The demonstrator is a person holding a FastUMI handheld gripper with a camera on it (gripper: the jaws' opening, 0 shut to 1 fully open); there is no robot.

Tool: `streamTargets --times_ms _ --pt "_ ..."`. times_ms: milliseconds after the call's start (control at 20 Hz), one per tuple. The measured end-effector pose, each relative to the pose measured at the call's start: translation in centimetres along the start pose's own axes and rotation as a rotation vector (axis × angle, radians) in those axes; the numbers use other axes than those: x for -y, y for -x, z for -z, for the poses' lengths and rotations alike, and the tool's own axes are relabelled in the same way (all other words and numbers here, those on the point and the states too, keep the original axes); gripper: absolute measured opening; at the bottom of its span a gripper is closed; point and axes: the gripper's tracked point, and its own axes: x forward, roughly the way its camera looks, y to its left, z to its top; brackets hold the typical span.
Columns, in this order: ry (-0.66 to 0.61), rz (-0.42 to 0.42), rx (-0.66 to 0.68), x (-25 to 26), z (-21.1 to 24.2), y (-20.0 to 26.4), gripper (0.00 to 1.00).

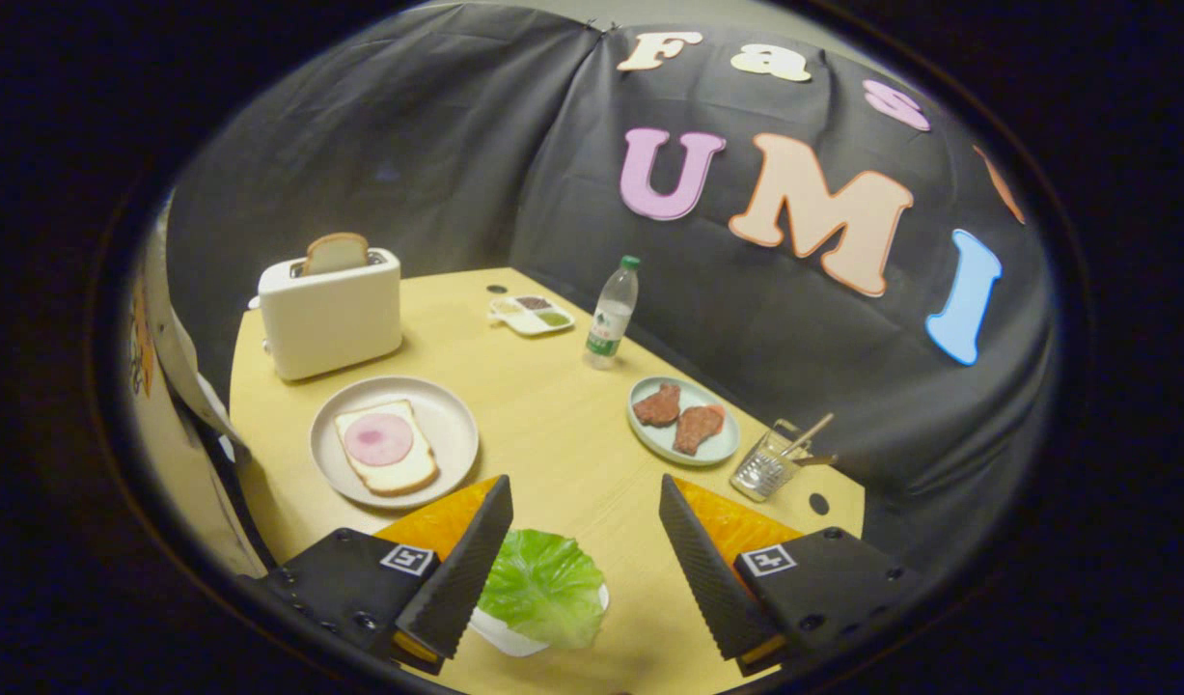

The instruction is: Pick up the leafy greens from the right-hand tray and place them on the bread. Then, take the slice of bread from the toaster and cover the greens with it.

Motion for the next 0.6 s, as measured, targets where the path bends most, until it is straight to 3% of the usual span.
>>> streamTargets --times_ms 600 --pt "0.051 -0.150 -0.227 -2.5 9.0 -4.0 0.99"
